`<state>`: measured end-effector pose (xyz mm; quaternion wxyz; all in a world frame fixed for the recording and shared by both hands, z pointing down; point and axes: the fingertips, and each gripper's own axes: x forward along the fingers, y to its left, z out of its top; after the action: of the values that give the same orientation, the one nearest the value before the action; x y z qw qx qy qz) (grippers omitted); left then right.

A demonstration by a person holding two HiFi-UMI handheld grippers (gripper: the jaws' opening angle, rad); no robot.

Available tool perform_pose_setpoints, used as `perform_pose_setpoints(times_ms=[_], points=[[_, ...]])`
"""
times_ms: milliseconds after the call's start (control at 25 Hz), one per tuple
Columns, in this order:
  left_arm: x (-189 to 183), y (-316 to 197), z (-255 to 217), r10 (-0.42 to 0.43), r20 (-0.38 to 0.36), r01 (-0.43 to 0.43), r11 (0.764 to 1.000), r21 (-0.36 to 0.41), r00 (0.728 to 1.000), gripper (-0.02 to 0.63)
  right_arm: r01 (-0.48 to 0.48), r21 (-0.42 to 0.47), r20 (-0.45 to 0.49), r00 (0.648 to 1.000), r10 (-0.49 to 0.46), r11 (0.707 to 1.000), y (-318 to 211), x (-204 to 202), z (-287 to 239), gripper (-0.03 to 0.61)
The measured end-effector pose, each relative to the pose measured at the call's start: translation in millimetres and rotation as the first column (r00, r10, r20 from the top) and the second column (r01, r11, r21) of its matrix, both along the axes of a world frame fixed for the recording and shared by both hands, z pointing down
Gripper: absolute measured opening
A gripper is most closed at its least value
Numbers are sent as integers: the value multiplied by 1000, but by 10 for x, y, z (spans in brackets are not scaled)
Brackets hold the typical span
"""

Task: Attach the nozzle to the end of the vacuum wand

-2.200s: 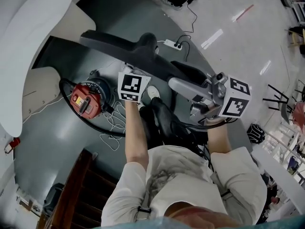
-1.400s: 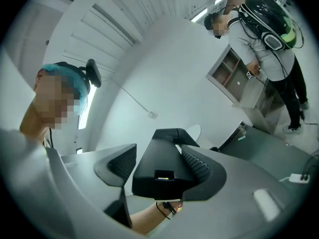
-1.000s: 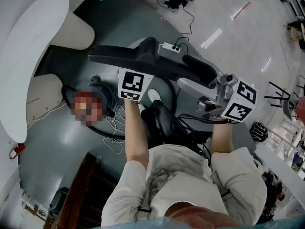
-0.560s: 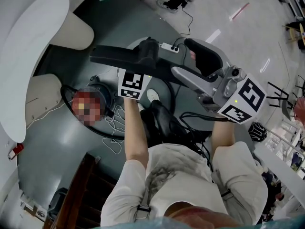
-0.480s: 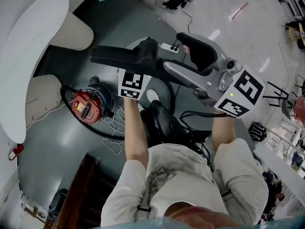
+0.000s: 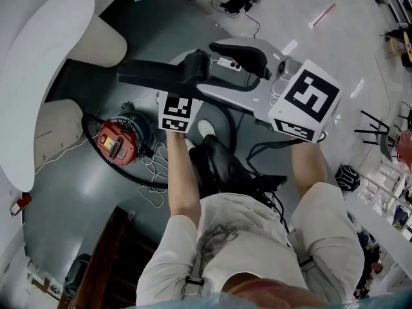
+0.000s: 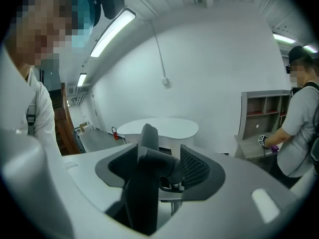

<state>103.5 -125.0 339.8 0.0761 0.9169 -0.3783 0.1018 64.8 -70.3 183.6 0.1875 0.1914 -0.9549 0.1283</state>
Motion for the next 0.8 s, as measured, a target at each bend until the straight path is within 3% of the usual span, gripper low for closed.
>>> perform_pose_setpoints(times_ms=[200, 400, 560, 800], points=[[-10, 13, -30, 7, -1, -7, 1000, 6, 1000, 114, 33, -4, -15, 999, -33, 999, -45, -7, -30, 245], [-22, 29, -25, 9, 4, -9, 1000, 6, 1000, 114, 91, -18, 1, 996, -91, 996, -26, -58, -82, 151], [-37, 49, -27, 13, 7, -13, 1000, 7, 1000, 114, 160, -80, 55, 986, -156, 984, 27, -132, -97, 66], [-76, 76, -37, 10, 12, -10, 1000, 3, 1000, 114, 211, -179, 167, 969, -181, 961, 63, -165, -102, 64]])
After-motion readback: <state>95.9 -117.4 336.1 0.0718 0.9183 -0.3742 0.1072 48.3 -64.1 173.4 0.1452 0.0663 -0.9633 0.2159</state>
